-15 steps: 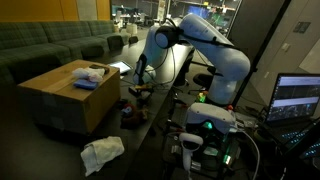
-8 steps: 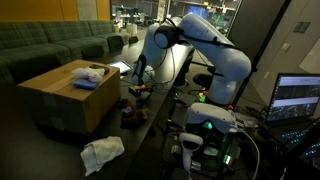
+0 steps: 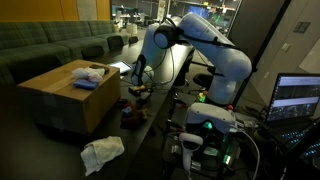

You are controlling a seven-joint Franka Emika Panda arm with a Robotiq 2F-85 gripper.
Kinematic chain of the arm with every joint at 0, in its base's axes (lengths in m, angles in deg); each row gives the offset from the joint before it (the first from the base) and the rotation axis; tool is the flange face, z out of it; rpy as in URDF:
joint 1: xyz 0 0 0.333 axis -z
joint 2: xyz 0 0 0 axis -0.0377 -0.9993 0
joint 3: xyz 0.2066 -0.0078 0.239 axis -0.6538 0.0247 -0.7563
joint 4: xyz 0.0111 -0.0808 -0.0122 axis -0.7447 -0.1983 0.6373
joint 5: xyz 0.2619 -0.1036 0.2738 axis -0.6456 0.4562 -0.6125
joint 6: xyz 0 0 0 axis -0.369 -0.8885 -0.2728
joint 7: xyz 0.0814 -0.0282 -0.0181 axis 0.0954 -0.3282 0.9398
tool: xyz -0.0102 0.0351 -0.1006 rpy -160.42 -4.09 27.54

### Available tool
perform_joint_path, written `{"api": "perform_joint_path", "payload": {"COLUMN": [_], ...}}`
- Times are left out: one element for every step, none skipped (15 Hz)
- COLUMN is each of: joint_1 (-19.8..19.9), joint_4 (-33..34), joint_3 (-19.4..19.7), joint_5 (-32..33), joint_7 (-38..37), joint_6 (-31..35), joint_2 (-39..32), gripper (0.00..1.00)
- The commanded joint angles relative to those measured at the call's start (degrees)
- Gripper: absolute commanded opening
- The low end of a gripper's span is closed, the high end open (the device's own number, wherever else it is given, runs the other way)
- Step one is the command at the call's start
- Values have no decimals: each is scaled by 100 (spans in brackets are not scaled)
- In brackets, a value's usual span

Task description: Swap the things on the table with the things on the box

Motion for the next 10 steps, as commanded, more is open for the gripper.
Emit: {"api": "perform_joint_path", "payload": {"joint_1": [200, 238, 291, 338, 380, 437, 494, 561, 624, 691], "joint_4": [22, 25, 29, 26, 37, 39, 40, 32, 27, 35], "joint_3": [-58, -65, -86, -102, -125, -164, -208, -267, -322, -376], "joint_5": [-41, -58, -83, -101, -127, -154, -182, -220, -261, -303], "joint_7": [46, 42, 47, 62, 61, 81, 101, 133, 149, 162], "joint_6": [-92, -91, -79, -86, -81, -70, -67, -42, -21, -20], "joint_2": [18, 21, 25, 35, 25, 22, 25, 31, 35, 32], "gripper": [100, 100, 100, 100, 100, 100, 100, 100, 98, 95]}}
